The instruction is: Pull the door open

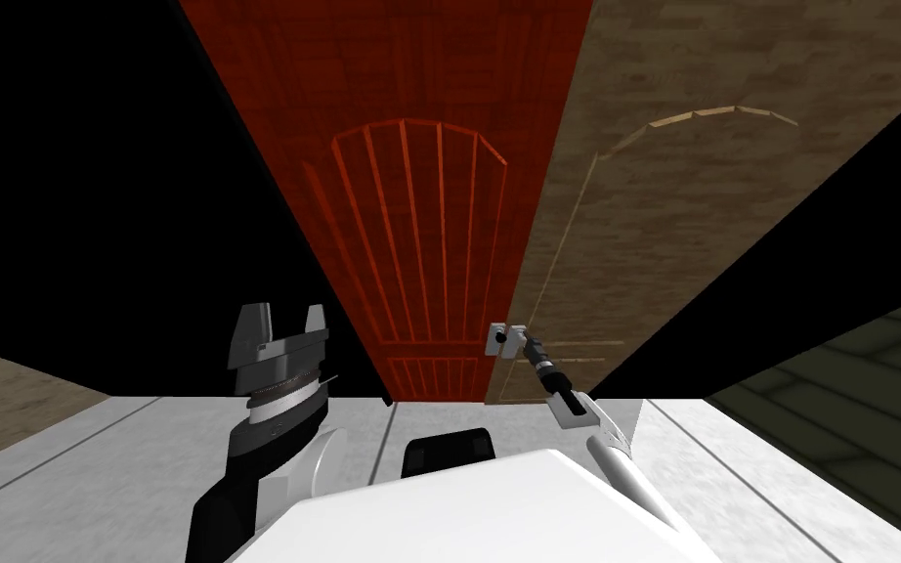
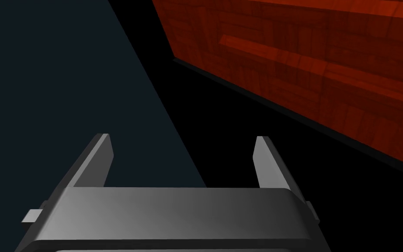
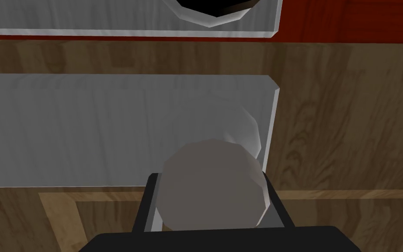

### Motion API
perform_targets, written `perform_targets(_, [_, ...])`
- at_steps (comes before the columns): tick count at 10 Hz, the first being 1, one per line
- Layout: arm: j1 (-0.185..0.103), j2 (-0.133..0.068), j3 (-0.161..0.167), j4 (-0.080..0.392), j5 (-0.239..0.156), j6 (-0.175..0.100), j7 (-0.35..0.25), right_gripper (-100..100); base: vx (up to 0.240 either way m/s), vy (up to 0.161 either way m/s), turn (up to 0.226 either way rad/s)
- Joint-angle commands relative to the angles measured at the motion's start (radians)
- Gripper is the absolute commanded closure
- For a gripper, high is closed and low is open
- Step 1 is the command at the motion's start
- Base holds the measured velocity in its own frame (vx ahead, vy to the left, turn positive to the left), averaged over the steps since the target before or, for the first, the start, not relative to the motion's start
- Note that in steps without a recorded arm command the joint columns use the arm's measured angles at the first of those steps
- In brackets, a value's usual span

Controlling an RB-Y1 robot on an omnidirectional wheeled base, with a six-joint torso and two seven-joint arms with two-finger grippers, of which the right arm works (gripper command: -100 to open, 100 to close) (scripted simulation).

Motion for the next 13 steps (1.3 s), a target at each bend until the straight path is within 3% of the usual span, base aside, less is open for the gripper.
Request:
perform_targets(1, [0.018,-0.013,-0.016,0.006,-0.002,0.003,-0.003,100,-0.126,-0.084,-0.102])
perform_targets(3, [0.029,-0.020,-0.023,0.008,-0.003,0.003,-0.006,100,-0.175,-0.115,-0.123])
perform_targets(4, [0.047,-0.019,-0.012,-0.024,0.001,0.004,-0.014,-100,-0.159,-0.021,-0.001])
perform_targets(8, [0.077,-0.017,0.029,-0.075,0.015,-0.029,-0.041,-100,-0.203,0.095,0.028])
perform_targets(10, [0.083,-0.028,-0.005,-0.051,0.007,-0.010,-0.032,-100,-0.066,0.003,-0.103])
perform_targets(13, [0.081,-0.034,-0.052,-0.009,-0.003,0.006,-0.012,-100,0.026,-0.164,-0.123])
